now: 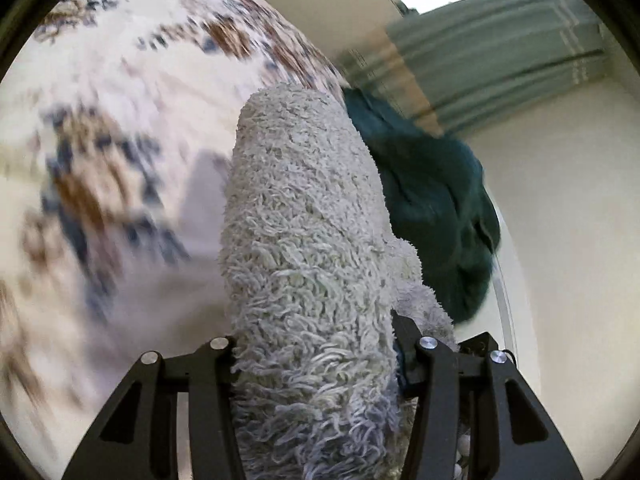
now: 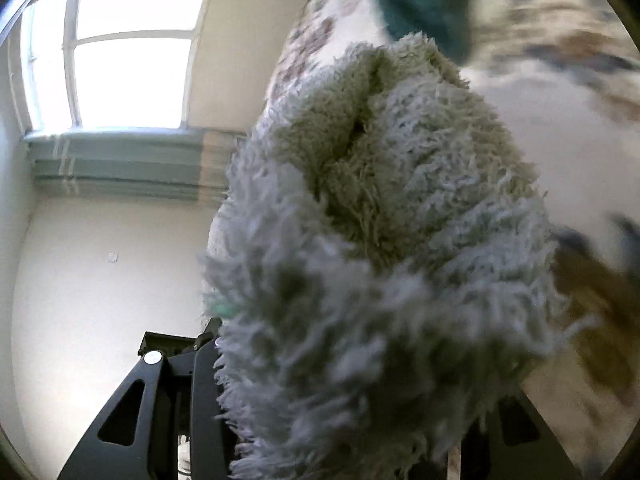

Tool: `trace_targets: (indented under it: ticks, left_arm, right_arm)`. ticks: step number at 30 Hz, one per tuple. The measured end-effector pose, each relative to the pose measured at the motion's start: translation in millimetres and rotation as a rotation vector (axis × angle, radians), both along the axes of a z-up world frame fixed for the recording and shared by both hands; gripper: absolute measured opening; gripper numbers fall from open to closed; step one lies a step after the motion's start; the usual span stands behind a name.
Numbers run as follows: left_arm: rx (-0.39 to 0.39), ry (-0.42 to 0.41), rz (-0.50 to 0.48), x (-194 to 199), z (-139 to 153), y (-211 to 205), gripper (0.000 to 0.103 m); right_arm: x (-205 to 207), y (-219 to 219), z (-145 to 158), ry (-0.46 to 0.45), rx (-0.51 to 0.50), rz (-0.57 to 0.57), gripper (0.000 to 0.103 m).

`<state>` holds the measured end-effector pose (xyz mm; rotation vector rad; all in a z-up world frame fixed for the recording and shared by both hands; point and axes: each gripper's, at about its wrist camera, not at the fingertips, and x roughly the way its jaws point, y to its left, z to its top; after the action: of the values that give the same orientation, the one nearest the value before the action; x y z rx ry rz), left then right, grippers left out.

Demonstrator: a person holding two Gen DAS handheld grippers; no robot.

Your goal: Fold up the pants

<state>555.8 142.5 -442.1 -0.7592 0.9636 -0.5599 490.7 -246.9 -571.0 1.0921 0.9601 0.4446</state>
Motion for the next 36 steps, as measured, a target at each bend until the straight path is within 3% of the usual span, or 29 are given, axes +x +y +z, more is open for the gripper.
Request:
trace_targets:
  ticks: [5,8,11,14,15,16,18,22,24,25,26,29,36]
  left_arm:
    - [0.045,0.033,0.042,74,-54,42,0.046]
    - [0.079,0.112,0.043,88,-87,55,0.047]
    - [0.056,0.198,0.036,83,-109,76,0.055]
    - [0.101,0.202,0.073,59,-106,80,0.070]
    - [0.134,0.215,0.090,50,-104,81,0.075]
    - [0.161,0.225,0.102,46,-101,80,0.080]
    - [0.234,0.218,0.121,37,-91,75,0.080]
    - [0.477,0.176,0.131,22,-59,58,0.080]
    - [0.625,0.158,0.126,18,-38,43,0.088]
    - [0.667,0.149,0.119,19,-33,38,0.095]
    - [0.732,0.137,0.114,13,-23,31,0.095]
    - [0.809,0.113,0.110,-7,1,25,0.095]
    - [0.854,0.061,0.126,-45,64,4,0.095]
  right_arm:
    - [95,63,-43,-0.011,-0.065,0.073,0.045]
    - [126,84,-75,0.070,-0.104,0.121,0.046]
    - [137,97,-94,0.167,-0.182,0.177,0.061]
    - [115,94,-88,0.179,-0.359,0.221,0.089]
    - [106,91,-84,0.180,-0.422,0.224,0.093]
    - [101,90,-77,0.182,-0.473,0.226,0.094]
    - [98,92,-68,0.182,-0.625,0.233,0.102]
    - [95,115,-28,0.164,-0.912,0.224,0.103]
    - [87,122,-6,0.144,-1.023,0.207,0.103]
    - [82,129,4,0.138,-1.050,0.188,0.103]
    - [98,127,18,0.141,-1.058,0.169,0.103]
    - [74,120,62,0.148,-1.090,0.112,0.103]
    - [43,125,153,0.133,-1.115,0.066,0.103]
